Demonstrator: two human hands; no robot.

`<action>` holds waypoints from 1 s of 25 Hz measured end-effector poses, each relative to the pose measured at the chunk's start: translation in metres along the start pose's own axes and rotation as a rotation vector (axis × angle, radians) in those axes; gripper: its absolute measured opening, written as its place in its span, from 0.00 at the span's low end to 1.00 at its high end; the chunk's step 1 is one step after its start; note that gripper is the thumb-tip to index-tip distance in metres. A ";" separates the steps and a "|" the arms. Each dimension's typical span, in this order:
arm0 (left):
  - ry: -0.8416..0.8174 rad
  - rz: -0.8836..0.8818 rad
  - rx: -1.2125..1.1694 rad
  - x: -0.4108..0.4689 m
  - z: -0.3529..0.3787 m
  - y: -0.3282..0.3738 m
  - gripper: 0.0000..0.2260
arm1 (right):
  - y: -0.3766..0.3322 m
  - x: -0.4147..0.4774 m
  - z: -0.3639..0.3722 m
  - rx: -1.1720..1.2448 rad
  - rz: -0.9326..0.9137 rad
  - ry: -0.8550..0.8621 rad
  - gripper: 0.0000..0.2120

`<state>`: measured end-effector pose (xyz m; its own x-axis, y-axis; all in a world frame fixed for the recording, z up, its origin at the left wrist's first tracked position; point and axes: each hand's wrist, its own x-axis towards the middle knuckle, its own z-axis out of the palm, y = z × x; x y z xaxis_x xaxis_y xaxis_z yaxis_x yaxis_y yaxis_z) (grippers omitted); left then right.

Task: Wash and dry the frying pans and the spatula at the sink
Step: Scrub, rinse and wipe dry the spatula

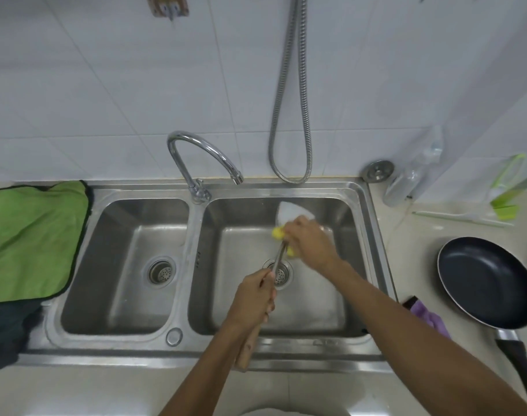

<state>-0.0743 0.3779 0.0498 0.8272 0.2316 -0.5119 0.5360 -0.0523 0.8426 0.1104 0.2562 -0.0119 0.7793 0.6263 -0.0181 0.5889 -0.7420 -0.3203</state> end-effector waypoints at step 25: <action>0.445 0.477 0.605 0.000 -0.026 -0.022 0.17 | -0.012 0.031 -0.046 0.407 0.056 0.166 0.08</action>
<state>-0.0907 0.4046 0.0362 0.9105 0.4036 0.0899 0.2526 -0.7149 0.6521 0.1370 0.2738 0.0352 0.8511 0.5163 0.0957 0.4385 -0.5986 -0.6703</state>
